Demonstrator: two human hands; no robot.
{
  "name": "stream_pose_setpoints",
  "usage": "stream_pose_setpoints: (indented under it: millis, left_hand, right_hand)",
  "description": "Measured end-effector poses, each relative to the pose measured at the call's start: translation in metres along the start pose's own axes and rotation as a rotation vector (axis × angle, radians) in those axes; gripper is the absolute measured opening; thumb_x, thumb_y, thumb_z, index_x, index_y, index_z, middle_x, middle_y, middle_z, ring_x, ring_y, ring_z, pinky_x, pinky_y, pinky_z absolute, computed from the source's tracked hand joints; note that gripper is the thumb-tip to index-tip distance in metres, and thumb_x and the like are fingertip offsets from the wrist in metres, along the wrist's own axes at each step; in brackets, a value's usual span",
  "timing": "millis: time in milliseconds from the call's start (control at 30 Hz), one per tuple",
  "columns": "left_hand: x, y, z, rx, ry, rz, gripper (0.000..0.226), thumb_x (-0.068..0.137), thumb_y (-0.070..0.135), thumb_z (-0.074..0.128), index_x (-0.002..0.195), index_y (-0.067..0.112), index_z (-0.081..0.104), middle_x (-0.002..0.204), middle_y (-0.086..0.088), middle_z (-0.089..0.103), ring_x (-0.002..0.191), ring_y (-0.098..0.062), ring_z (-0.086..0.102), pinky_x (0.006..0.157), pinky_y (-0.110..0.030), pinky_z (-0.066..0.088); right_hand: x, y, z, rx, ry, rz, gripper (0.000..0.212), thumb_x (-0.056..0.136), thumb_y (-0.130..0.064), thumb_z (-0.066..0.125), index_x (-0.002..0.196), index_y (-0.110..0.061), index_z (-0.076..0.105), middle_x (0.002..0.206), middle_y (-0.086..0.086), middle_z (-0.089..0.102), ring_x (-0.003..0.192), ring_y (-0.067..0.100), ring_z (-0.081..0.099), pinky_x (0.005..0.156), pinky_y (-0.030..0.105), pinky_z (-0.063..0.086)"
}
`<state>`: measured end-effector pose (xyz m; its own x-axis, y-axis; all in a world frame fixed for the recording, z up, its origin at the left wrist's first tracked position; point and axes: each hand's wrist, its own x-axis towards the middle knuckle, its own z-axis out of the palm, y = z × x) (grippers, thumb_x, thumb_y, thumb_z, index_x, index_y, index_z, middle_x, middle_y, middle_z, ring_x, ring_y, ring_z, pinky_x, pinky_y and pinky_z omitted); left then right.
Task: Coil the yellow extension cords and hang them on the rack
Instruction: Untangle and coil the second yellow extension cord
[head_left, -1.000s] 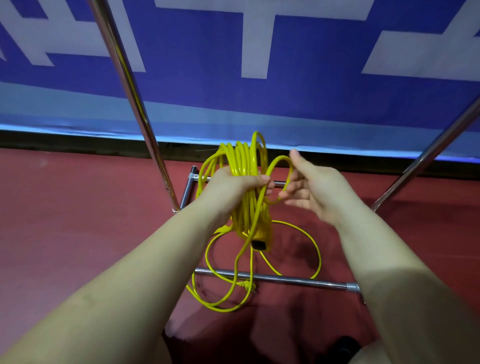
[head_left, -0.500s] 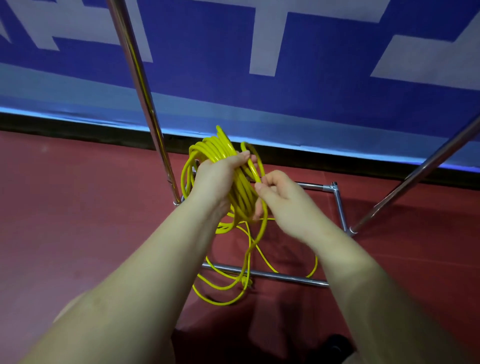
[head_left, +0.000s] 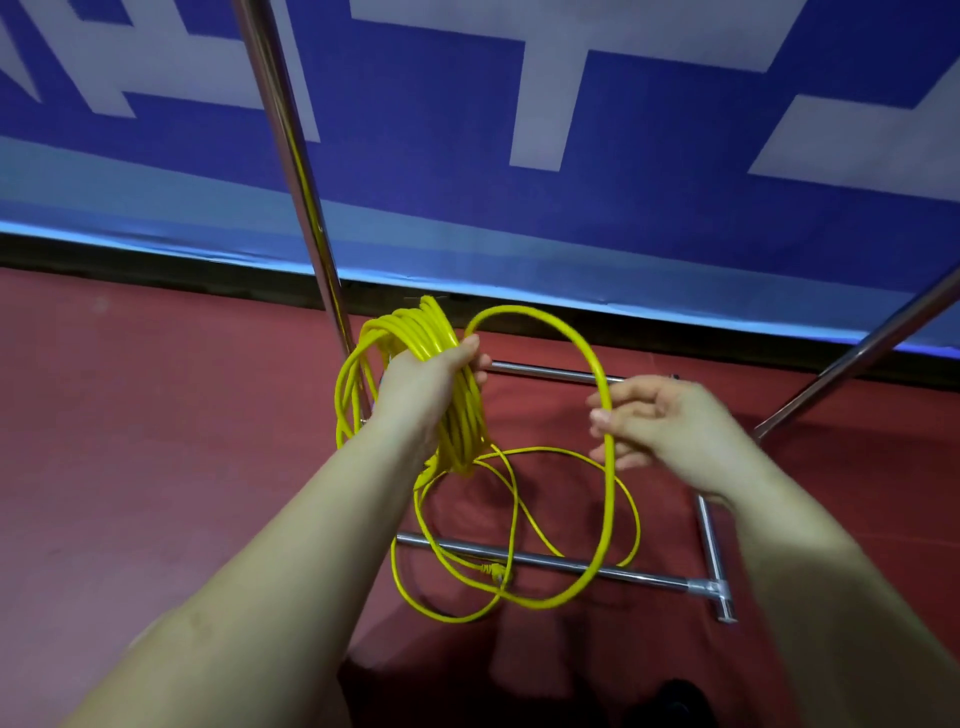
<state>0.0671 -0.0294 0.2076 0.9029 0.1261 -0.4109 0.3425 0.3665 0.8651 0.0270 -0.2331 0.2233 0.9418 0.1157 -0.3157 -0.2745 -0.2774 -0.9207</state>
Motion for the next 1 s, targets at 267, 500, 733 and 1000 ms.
stream_pose_setpoints:
  millis: [267,500,733,1000]
  left_hand:
    - [-0.01,-0.001,0.002,0.202,-0.275,0.053,0.012,0.086,0.011,0.066,0.076,0.007,0.06,0.056,0.003,0.062,0.049,-0.008,0.06,0.051,-0.022,0.052]
    - [-0.013,0.007,-0.005,0.199,-0.544,-0.02,0.02,0.071,0.02,0.077,0.072,0.01,0.059,0.057,-0.003,0.059,0.05,-0.013,0.058,0.054,-0.027,0.054]
    - [-0.022,-0.006,0.002,0.36,-0.631,-0.015,0.011,0.063,0.028,0.076,0.058,0.024,0.067,0.061,0.0,0.062,0.058,-0.015,0.06,0.062,-0.029,0.053]
    - [-0.029,-0.008,0.002,0.44,-0.64,0.0,0.034,0.05,0.033,0.084,0.072,0.018,0.063,0.076,-0.012,0.059,0.077,-0.028,0.059,0.088,-0.051,0.049]
  right_hand:
    - [0.006,-0.023,0.009,0.182,0.112,-0.049,0.01,0.093,-0.016,0.052,0.092,-0.015,0.062,0.056,-0.002,0.068,0.047,0.008,0.064,0.041,0.012,0.044]
    - [0.009,-0.032,0.01,0.466,0.131,0.032,0.017,0.097,-0.019,0.046,0.089,-0.014,0.061,0.057,-0.005,0.068,0.051,0.006,0.066,0.046,0.012,0.048]
    - [0.013,-0.03,0.019,0.645,0.211,0.096,0.013,0.095,-0.019,0.05,0.089,-0.01,0.057,0.057,-0.003,0.069,0.052,0.007,0.067,0.042,0.014,0.047]
    - [0.019,-0.027,0.026,0.621,0.211,0.131,0.011,0.094,-0.021,0.054,0.093,-0.01,0.055,0.058,-0.003,0.069,0.054,0.007,0.068,0.044,0.014,0.049]
